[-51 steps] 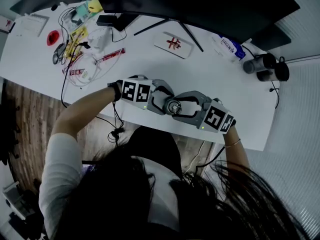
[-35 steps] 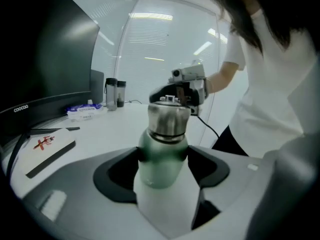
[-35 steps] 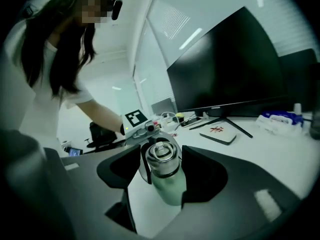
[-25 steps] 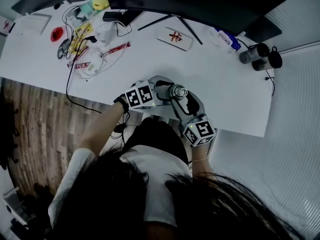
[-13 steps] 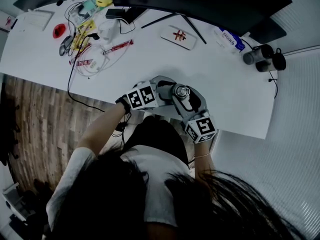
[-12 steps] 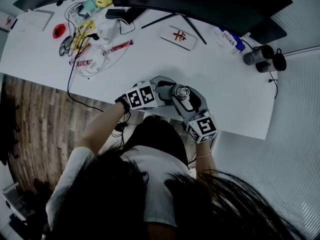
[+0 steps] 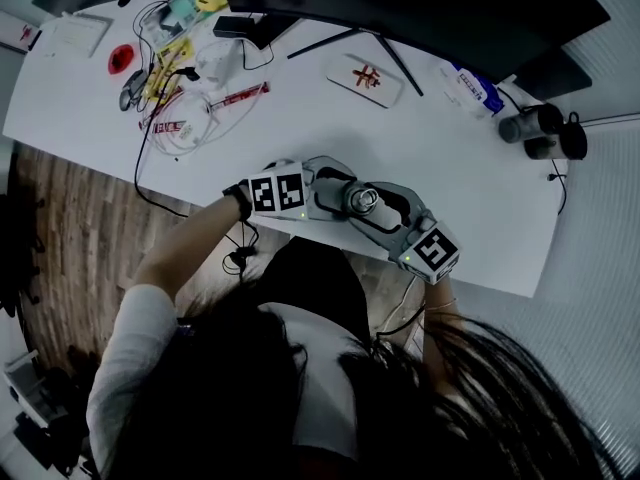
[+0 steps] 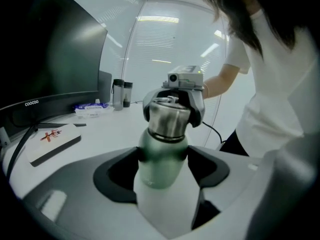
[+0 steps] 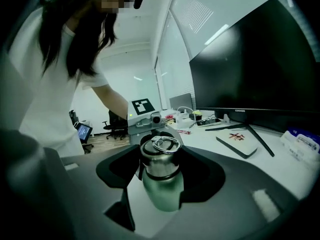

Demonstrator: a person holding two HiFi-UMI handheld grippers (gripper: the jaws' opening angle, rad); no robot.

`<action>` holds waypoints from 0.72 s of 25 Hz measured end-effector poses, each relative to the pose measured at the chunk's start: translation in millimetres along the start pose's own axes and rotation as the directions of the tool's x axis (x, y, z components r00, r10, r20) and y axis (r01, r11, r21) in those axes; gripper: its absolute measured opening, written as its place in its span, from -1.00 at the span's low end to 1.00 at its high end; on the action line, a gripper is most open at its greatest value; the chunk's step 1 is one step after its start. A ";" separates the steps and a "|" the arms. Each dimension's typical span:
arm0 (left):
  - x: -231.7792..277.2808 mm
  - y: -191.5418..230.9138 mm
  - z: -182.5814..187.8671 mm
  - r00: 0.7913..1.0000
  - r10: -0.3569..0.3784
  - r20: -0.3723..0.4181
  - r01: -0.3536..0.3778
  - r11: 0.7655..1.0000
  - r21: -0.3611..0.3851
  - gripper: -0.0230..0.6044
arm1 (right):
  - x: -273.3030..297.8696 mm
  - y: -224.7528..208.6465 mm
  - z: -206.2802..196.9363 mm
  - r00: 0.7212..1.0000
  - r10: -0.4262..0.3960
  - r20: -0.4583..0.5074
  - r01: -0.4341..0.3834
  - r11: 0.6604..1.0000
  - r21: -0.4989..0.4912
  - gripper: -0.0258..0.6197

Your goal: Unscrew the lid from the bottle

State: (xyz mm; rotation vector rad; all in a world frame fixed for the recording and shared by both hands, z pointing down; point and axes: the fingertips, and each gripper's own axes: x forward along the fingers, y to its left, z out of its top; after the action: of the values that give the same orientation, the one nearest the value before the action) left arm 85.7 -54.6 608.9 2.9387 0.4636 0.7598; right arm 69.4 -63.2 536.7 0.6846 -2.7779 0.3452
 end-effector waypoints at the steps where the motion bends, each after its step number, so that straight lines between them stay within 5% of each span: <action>1: 0.1 0.0 -0.3 1.000 -0.005 -0.002 0.005 1.000 0.003 0.22 | 0.3 1.2 -0.1 1.000 0.021 -0.017 -0.021 1.000 -0.006 -0.17; 8: 1.0 -0.7 -1.6 1.000 -0.008 -0.020 0.008 1.000 -0.001 0.23 | -2.6 0.5 5.2 0.998 0.056 0.007 -0.056 0.998 -0.013 -0.17; 18: -19.3 5.2 22.9 0.995 0.100 0.002 -0.100 0.995 -0.028 0.22 | -21.7 -1.3 44.1 0.992 -0.061 0.112 0.057 0.997 0.044 -0.17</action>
State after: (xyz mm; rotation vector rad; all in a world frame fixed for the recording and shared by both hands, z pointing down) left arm 82.2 -65.3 580.7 2.9559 0.3047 0.7649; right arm 80.1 -67.9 489.0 0.8188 -2.8567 0.3626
